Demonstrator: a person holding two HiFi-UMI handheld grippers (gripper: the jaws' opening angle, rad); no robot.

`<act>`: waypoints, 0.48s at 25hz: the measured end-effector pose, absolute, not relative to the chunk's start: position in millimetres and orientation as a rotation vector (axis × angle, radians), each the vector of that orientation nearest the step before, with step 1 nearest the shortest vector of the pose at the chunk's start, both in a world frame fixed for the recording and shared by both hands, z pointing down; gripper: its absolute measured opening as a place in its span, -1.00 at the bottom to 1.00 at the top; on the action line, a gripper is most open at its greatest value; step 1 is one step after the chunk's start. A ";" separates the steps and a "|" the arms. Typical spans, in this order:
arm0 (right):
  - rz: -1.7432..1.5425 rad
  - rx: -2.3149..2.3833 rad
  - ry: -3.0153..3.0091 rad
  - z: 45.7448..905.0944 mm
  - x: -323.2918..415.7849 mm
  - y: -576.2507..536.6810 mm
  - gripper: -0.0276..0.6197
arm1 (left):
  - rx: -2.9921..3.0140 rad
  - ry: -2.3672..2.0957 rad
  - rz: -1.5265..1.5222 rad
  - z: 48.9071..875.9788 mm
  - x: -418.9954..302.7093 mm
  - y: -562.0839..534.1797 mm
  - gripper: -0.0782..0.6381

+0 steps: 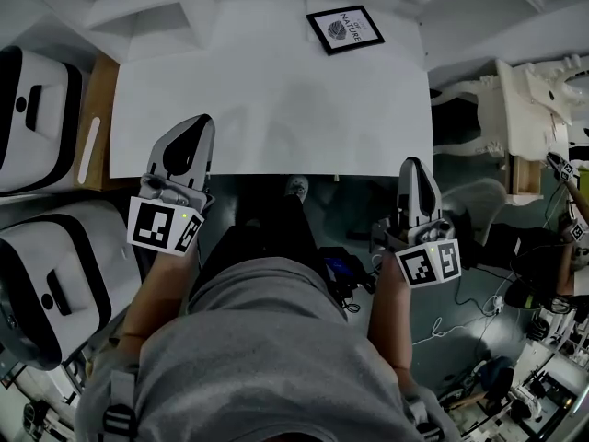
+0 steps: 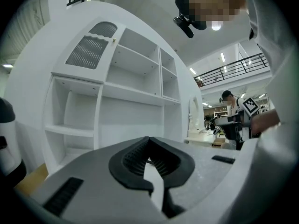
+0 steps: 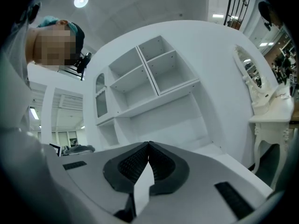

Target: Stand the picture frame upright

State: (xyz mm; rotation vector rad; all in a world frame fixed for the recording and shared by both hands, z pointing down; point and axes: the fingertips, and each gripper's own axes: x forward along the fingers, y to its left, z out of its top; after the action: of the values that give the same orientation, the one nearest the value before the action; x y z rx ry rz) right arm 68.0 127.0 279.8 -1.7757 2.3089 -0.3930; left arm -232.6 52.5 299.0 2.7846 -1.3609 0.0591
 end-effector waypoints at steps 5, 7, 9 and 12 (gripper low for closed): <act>-0.414 -1.743 2.328 284.6 78.4 99.8 -0.83 | 2.761 -1.388 0.079 303.4 -223.8 36.0 -0.76; -0.415 -1.731 2.336 283.0 83.0 89.3 -0.83 | 2.752 -1.406 0.078 302.2 -220.2 28.2 -0.76; -0.413 -1.723 2.343 281.5 89.7 78.4 -0.83 | 2.744 -1.419 0.074 302.3 -214.0 19.8 -0.76; -0.412 -1.713 2.353 281.7 101.9 63.1 -0.83 | 2.731 -1.438 0.065 303.3 -203.2 8.1 -0.76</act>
State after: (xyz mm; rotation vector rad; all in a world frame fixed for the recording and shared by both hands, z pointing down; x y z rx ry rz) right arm 101.9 63.1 281.7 -1.7134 2.3526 -0.4120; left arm -203.2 8.1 303.3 2.7314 -1.4381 0.0650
